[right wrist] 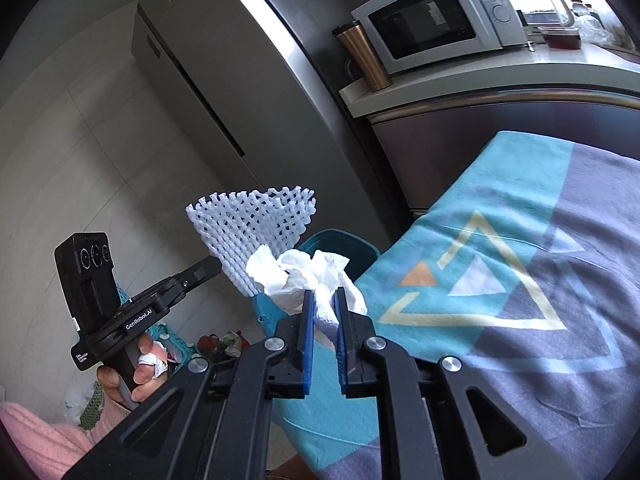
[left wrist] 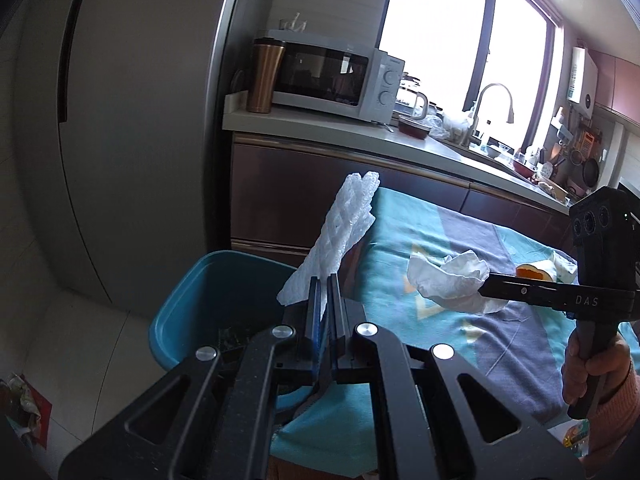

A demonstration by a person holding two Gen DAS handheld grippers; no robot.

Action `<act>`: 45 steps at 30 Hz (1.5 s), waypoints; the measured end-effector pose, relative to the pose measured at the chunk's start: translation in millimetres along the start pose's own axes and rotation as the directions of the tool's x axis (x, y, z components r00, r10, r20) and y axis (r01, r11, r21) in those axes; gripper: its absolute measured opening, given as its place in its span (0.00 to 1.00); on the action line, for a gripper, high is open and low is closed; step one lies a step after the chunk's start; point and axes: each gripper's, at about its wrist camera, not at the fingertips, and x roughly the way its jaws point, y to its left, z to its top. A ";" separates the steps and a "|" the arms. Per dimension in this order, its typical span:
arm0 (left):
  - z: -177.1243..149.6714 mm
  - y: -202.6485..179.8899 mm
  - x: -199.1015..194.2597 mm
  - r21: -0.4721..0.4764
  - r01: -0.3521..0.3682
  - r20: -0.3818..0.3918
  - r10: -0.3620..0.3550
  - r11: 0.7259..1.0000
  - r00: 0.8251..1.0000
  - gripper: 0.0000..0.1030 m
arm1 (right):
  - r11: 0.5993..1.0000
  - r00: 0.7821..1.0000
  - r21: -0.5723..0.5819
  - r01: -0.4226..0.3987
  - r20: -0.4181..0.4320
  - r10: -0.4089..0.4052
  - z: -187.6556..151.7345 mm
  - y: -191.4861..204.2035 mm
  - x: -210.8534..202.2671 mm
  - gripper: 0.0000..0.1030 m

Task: Collect trash
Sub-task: 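Carry the foam net and tissue over the wastebasket with both grippers, then open both grippers to drop the foam net and tissue into the wastebasket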

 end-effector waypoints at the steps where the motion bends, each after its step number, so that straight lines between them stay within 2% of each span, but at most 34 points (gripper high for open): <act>1: -1.4 5.2 0.7 -0.007 -0.009 -0.005 0.009 1.000 1.000 0.04 | 1.000 1.000 -0.009 -0.001 -0.011 0.001 2.3 2.8 7.3 0.08; 12: -13.7 50.8 29.7 -0.059 -0.101 -0.079 0.096 0.993 0.992 0.04 | 0.997 0.993 -0.079 0.009 -0.116 -0.018 18.2 24.0 75.1 0.09; 23: -25.8 75.6 69.5 -0.071 -0.172 -0.167 0.158 0.983 0.973 0.04 | 0.993 0.977 -0.108 0.043 -0.203 -0.065 21.3 33.5 131.8 0.09; 30: -33.8 82.0 89.7 -0.088 -0.188 -0.209 0.167 0.978 0.964 0.04 | 0.991 0.963 -0.114 0.072 -0.252 -0.098 23.7 35.3 160.6 0.11; 35: -37.4 86.5 100.3 -0.105 -0.188 -0.227 0.160 0.977 0.961 0.04 | 0.991 0.952 -0.103 0.082 -0.285 -0.109 22.9 34.0 173.4 0.18; 39: -39.5 86.6 107.3 -0.116 -0.197 -0.240 0.165 0.974 0.957 0.04 | 0.992 0.951 -0.096 0.080 -0.292 -0.105 25.2 36.4 179.5 0.22; 45: -41.3 85.3 108.2 -0.122 -0.193 -0.238 0.160 0.974 0.958 0.05 | 0.995 0.955 -0.077 0.068 -0.282 -0.087 23.5 31.8 176.6 0.22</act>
